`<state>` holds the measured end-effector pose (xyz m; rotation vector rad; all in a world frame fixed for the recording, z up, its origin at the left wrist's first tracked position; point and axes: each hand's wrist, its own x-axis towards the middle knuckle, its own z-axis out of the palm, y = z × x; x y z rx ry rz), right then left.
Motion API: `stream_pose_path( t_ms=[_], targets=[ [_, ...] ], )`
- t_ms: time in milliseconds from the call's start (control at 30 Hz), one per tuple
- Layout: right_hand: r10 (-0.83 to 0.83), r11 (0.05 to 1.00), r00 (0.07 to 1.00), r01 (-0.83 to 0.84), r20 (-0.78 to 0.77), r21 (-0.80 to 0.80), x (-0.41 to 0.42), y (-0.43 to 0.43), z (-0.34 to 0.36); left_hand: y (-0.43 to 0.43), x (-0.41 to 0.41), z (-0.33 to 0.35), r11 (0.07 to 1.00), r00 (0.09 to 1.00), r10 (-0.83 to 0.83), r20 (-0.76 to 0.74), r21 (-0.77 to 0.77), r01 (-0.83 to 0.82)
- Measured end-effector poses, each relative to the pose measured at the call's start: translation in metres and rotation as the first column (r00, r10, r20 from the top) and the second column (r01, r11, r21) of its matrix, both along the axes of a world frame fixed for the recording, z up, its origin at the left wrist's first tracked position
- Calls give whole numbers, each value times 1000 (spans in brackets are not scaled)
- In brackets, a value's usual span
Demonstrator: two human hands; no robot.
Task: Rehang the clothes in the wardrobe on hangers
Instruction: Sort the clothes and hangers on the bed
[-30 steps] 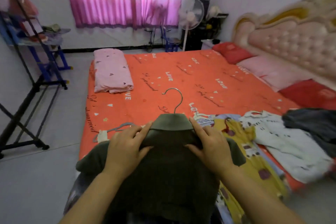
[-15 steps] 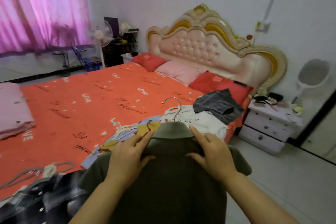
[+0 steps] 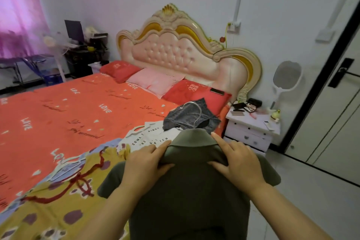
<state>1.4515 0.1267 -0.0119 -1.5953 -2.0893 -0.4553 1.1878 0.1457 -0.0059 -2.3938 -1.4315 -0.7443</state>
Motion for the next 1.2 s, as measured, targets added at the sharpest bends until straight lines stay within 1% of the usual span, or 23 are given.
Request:
stream_pose_path(
  t_ms=[100, 167, 233, 400, 500, 633, 667, 767, 900, 1033, 1100, 1200],
  targets=[
    [-38, 999, 999, 38, 1, 12, 30, 34, -2, 40, 29, 0, 1000, 1000, -3, -24, 6, 3],
    [-65, 998, 998, 64, 17, 20, 47, 63, -4, 72, 46, -3, 1000, 1000, -11, -5, -3, 11],
    [-84, 996, 996, 84, 13, 3, 62, 92, -5, 106, 63, -6, 999, 999, -24, 24, -21, 25],
    [-138, 989, 990, 140, 34, -52, 97, 169, 4, 192, 101, -5, 999, 999, -28, 22, -23, 29],
    [-153, 988, 987, 154, 44, -10, 114, 214, 7, 241, 119, -5, 999, 999, -40, 28, 8, 40],
    [-153, 988, 986, 153, 58, 9, 140, 269, 4, 292, 142, -7, 999, 999, -27, 39, -28, 28],
    [-140, 990, 988, 140, 63, 12, 146, 282, 2, 302, 148, -8, 999, 999, -17, 28, -36, 18],
    [-100, 994, 993, 103, 57, -46, 173, 334, -6, 343, 171, -15, 999, 1000, 17, 20, -35, -17],
    [-5, 998, 1000, 6, 16, -68, 209, 405, -16, 389, 207, -24, 990, 994, 106, 11, -91, -105],
    [107, 981, 994, -106, -2, -165, 250, 469, -21, 430, 248, -32, 974, 981, 196, -6, -113, -195],
    [156, 972, 988, -151, 14, -181, 263, 498, -21, 448, 264, -39, 952, 966, 259, 14, -172, -253],
    [227, 961, 973, -215, 49, -176, 270, 542, -22, 474, 275, -56, 891, 922, 382, 71, -294, -346]
  ],
)
